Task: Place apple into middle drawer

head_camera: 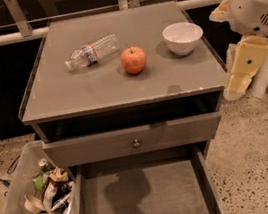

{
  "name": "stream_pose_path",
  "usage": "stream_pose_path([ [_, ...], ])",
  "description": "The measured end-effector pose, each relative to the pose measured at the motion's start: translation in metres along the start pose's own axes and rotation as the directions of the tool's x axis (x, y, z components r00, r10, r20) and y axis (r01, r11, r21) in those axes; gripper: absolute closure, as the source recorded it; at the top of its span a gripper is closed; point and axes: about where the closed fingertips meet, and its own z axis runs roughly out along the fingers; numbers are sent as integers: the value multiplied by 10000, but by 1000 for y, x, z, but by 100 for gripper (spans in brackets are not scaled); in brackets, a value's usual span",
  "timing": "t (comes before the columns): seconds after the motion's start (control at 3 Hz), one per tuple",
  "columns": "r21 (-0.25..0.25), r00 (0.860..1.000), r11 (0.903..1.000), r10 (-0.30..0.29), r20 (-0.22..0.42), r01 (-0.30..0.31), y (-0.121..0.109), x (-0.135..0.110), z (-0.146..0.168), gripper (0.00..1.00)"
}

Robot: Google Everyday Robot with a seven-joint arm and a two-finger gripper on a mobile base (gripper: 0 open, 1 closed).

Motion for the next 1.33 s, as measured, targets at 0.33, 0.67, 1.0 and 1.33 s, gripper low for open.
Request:
stream_pose_path([
  [0.33, 261, 9974, 9996, -159, 698, 142, -18, -22, 11, 0],
  [0.67, 451, 9897, 9984, -398, 1373, 339, -44, -47, 24, 0],
  [1.0, 451, 9897, 9984, -398, 1373, 339, -44, -47, 24, 0],
  [1.33, 539, 9901, 9959, -780, 1167, 721, -52, -57, 38, 0],
])
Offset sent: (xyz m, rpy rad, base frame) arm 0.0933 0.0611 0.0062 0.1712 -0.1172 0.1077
